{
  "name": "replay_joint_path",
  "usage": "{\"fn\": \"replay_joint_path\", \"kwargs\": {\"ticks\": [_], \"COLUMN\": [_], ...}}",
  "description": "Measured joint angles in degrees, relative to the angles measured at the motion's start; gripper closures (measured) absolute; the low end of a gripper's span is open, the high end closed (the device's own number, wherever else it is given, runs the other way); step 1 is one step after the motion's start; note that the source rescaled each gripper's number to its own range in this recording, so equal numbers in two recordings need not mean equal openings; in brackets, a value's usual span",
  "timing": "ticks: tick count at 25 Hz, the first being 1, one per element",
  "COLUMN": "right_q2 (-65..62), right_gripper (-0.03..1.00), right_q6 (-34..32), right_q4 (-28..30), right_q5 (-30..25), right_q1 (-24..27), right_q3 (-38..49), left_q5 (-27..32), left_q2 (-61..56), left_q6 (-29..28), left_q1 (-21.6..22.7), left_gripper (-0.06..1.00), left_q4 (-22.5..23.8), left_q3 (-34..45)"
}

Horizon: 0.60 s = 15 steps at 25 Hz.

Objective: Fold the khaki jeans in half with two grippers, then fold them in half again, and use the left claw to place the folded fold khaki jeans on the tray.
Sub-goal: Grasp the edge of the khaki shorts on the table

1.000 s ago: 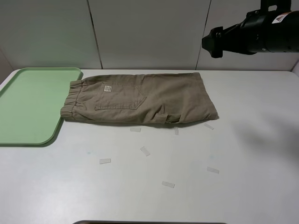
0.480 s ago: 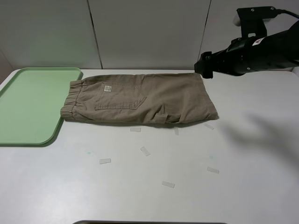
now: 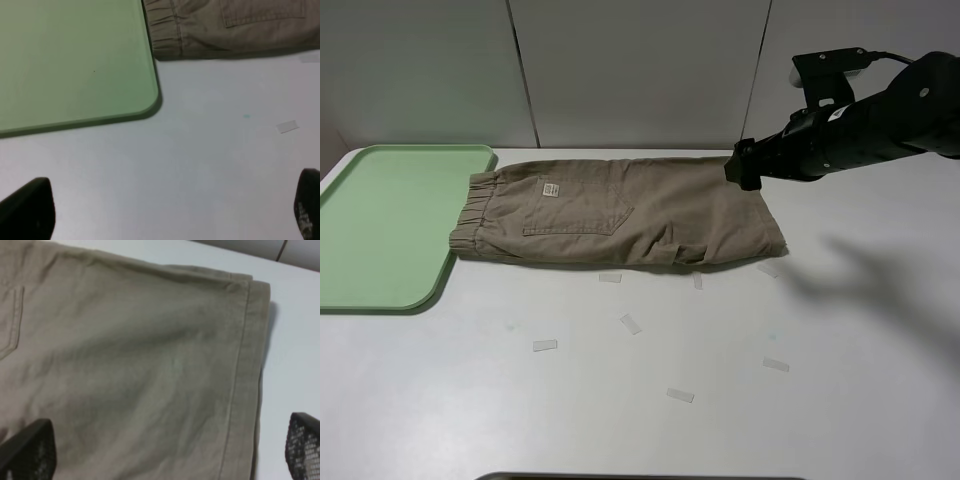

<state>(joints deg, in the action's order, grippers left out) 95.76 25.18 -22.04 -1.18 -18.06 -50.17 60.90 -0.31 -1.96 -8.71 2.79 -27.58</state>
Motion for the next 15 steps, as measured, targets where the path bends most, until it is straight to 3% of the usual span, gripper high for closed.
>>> {"fn": "replay_joint_path", "kwargs": {"ticks": [10,12,15], "right_q2": [1.03,1.33,2.11], "right_gripper": [-0.03,-0.03,-0.03], "right_q6": [-0.59,-4.19,-15.80], "right_q4": [0.93,3.84,11.49], "right_q5": [-0.01,-1.46,-7.07], "right_q1": [0.20,0.83,2.20], "right_q3": [-0.55,-1.27,-4.81], "left_q5": [0.04,0.04,0.04], "left_q2": [0.00,0.00,0.00], "left_q6": [0.00,0.00,0.00], "left_q1": [0.00,0.00,0.00], "left_gripper": [-0.05,-0.05,-0.05], "left_q4": [0.00,0.00,0.00], "left_q3": [0.00,0.00,0.00]}}
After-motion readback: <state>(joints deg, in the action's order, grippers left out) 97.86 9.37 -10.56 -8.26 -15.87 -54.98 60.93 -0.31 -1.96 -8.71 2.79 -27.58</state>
